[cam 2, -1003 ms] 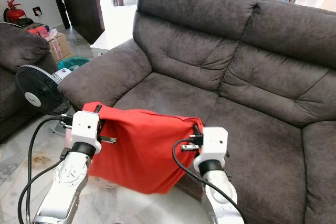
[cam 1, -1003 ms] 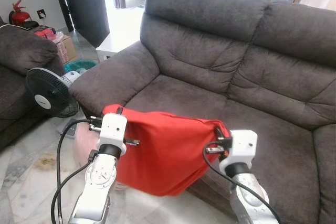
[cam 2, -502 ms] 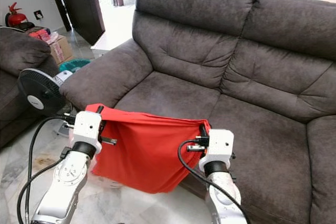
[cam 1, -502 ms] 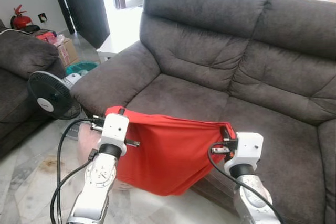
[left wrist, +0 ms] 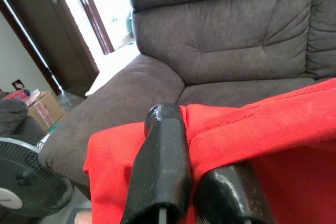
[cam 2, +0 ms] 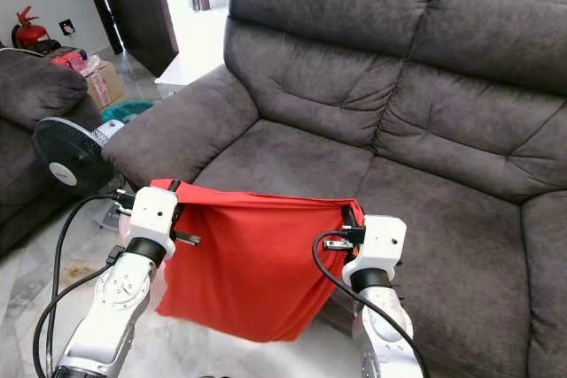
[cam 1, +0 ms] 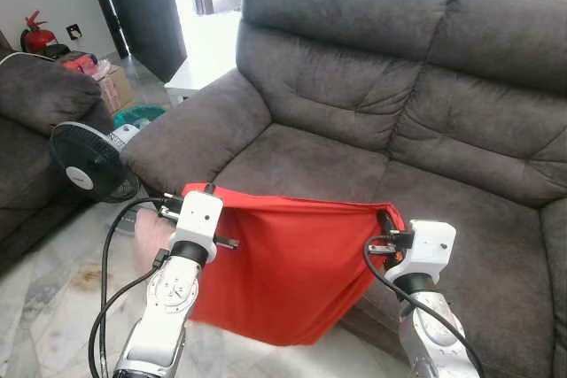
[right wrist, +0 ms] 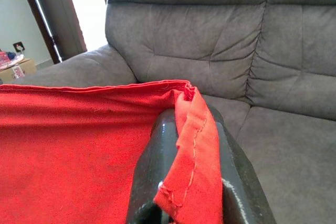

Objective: Move the pillow to the sofa from floor

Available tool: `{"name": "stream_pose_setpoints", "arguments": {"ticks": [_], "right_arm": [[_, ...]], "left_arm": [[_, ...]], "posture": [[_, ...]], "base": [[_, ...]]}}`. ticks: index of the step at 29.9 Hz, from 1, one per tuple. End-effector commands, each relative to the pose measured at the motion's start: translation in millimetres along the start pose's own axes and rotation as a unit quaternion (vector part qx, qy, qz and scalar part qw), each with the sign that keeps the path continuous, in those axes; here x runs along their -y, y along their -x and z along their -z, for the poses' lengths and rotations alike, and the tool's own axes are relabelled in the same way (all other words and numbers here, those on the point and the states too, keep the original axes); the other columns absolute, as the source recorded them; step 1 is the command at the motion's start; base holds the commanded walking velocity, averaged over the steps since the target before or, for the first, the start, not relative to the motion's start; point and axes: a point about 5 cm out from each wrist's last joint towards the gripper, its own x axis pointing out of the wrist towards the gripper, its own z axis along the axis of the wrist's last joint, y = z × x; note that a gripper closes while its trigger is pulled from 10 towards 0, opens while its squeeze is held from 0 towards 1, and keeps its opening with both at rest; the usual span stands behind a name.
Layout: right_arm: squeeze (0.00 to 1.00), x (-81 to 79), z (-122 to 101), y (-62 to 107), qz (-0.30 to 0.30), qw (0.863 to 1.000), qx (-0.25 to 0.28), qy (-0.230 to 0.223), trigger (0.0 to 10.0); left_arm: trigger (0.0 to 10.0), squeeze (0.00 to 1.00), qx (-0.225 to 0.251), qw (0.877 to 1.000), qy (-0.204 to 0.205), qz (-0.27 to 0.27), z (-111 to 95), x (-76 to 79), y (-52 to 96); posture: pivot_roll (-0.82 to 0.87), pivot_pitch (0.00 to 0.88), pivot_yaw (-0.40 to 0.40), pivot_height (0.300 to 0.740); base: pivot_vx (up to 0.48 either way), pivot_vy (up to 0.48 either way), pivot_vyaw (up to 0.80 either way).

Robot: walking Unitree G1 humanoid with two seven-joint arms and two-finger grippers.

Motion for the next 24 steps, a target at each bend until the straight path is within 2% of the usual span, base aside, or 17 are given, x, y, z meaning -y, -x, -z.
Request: {"name": "stream_pose_setpoints", "arguments": {"ticks": [1,4,12,21,24], "right_arm": [[0.00,16.4,-5.3,-1.7,0.043,0.999,0.014,-0.009,10.0],[0.00,12.4,-4.1,-2.9,0.030,0.999,0.011,-0.003,10.0],[0.00,2.4,-2.0,-3.5,0.013,1.000,0.012,0.006,10.0],[0.00,1.7,-4.4,-4.2,0.005,1.000,0.016,0.013,10.0],[0.00,-0.9,-5.4,-7.2,0.000,1.000,0.015,0.014,10.0]], "left_arm": [[10.0,0.00,0.061,0.998,-0.006,-0.032,-21.2,-12.4,-5.7],[10.0,0.00,0.056,0.998,-0.005,-0.024,-18.9,-10.2,-6.3],[10.0,0.00,0.056,0.998,-0.006,-0.020,-17.6,-12.2,-8.7],[10.0,0.00,0.050,0.999,0.003,0.004,-14.8,2.3,-8.1],[10.0,0.00,0.055,0.998,-0.003,0.005,-16.8,2.2,-10.1]], "posture": [[0.10,0.000,0.009,0.740],[0.10,0.000,0.009,0.740],[0.09,0.000,0.016,0.740],[0.08,0.000,0.002,0.740],[0.10,0.000,-0.010,0.740]], "base": [[0.000,0.000,0.00],[0.000,0.000,-0.38],[0.000,0.000,-0.80],[0.000,0.000,-0.80],[0.000,0.000,-0.80]]}}
